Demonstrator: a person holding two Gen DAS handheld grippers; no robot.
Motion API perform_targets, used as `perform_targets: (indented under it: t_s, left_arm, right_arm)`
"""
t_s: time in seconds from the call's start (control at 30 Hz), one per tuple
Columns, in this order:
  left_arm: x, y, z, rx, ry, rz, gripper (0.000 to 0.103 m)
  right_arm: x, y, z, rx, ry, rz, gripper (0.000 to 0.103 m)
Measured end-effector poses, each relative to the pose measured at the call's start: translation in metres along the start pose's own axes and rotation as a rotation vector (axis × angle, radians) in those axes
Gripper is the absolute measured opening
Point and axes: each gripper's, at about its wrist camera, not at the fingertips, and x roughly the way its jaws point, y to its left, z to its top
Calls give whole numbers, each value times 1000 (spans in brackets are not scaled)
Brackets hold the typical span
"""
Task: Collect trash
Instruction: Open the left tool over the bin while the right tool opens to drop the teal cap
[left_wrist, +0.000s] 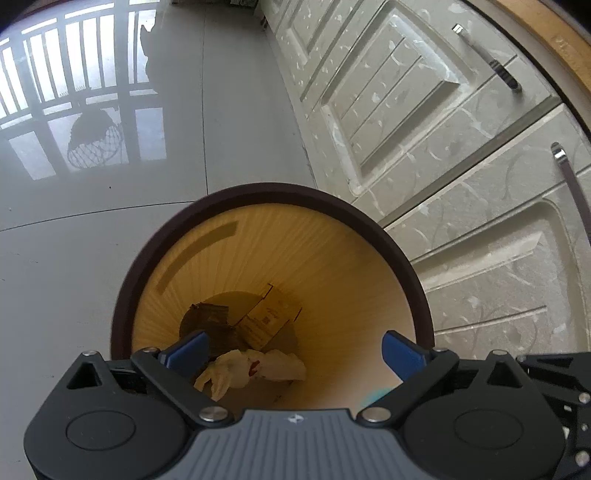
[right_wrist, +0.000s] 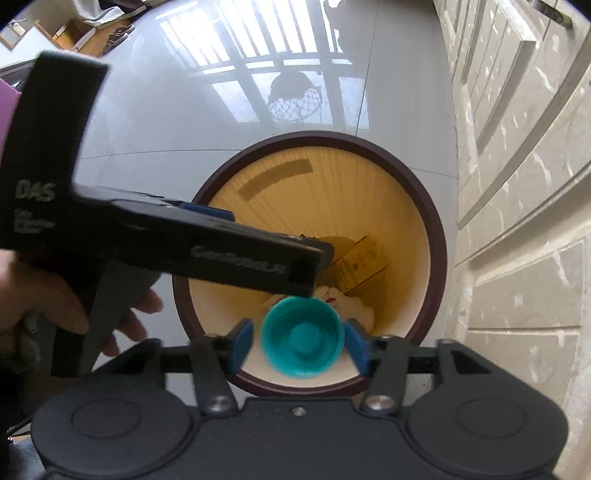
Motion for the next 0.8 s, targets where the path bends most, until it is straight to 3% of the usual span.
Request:
perform_targets:
  t_s: [0.17, 0.47, 0.8]
  left_arm:
    - [-12, 1, -3, 7, -8, 22, 100]
    - [-29, 3, -6, -1, -9, 66, 102]
    - [-63, 12, -14, -14, -17, 105, 103]
  right_arm:
    - [-1, 3, 0, -25, 10, -18, 70]
    - [-7, 4, -3, -50, 36, -52, 97]
    - [-30, 9, 0, -69, 0, -88, 103]
